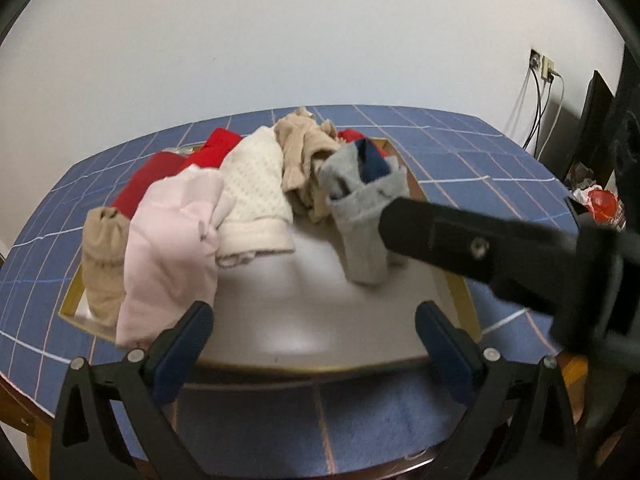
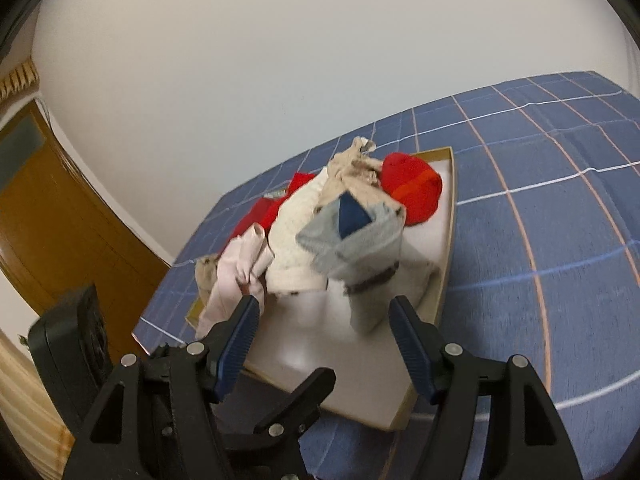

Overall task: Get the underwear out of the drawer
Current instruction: 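Open both tools and raise them away from the tray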

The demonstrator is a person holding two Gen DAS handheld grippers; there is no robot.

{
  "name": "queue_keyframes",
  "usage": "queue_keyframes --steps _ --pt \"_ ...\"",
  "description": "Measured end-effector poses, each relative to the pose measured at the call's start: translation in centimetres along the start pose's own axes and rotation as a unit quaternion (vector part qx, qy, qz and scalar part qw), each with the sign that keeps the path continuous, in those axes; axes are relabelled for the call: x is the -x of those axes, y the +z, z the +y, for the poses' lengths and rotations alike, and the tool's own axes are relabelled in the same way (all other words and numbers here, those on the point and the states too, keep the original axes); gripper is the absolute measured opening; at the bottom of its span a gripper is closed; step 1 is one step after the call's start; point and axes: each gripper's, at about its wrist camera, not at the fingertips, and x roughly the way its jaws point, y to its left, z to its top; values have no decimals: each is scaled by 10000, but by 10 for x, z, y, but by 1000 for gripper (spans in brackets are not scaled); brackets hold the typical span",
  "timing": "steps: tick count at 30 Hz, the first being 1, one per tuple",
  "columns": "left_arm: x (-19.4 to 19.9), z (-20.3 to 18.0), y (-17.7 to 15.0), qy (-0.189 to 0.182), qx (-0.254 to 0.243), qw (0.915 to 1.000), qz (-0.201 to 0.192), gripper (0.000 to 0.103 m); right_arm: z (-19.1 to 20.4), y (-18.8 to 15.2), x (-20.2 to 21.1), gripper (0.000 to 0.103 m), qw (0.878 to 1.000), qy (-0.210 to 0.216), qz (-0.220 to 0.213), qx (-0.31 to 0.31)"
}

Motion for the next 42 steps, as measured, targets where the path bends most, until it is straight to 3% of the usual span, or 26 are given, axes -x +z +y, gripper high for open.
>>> queue_keyframes --steps 12,19,42 --pt "12 15 -23 107 -17 9998 -156 102 19 -33 18 70 9986 -378 -345 165" --pt "25 19 -36 110 -46 9995 -283 102 41 -55 27 70 9940 -698 -601 584" --pt "19 41 -68 191 135 9995 -211 102 54 -92 28 70 9919 -824 -712 651"
